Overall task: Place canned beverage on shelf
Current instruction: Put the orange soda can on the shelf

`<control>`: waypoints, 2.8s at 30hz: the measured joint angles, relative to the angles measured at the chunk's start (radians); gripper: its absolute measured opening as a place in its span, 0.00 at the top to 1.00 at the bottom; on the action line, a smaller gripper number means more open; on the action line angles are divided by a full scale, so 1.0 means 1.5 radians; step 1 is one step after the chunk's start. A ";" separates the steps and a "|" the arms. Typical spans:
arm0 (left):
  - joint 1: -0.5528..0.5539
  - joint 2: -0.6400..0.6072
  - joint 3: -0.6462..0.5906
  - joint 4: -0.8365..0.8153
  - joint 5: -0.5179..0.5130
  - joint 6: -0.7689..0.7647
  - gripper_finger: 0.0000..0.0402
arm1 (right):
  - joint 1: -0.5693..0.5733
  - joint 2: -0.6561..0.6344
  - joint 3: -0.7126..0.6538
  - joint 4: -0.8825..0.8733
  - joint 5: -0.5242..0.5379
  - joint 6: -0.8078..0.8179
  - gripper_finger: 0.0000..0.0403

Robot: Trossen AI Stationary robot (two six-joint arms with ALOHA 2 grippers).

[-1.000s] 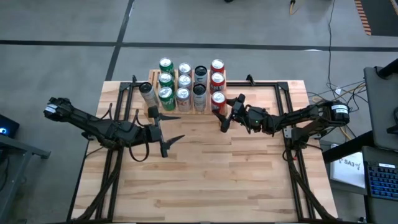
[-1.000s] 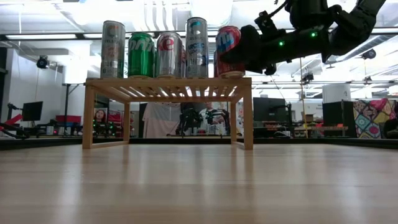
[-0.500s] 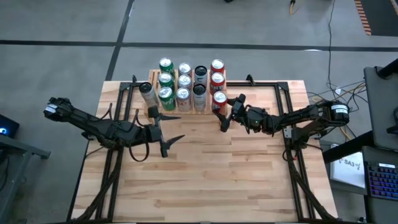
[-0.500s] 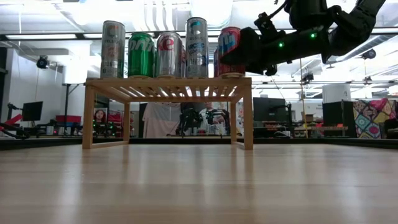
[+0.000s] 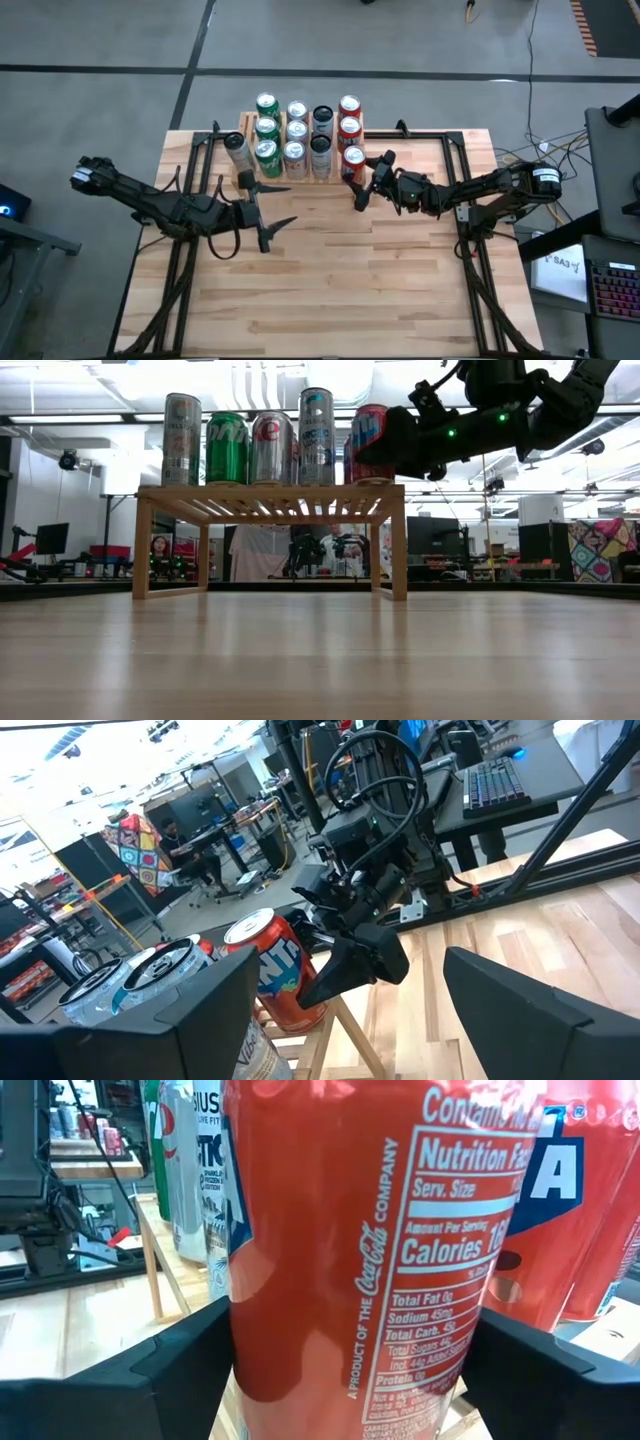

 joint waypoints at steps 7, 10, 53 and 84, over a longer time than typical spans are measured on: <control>0.001 0.000 0.000 0.000 0.000 0.000 0.25 | 0.000 0.000 0.000 0.000 -0.001 -0.003 0.15; 0.001 0.000 0.000 0.000 0.000 0.000 0.25 | 0.000 0.000 0.000 0.000 -0.001 -0.007 0.15; 0.001 0.000 0.000 0.000 0.000 0.000 0.25 | 0.000 -0.020 0.019 0.005 0.006 -0.057 0.14; 0.001 0.000 0.000 0.000 0.000 -0.002 0.25 | 0.000 -0.040 0.019 0.023 0.006 -0.075 0.14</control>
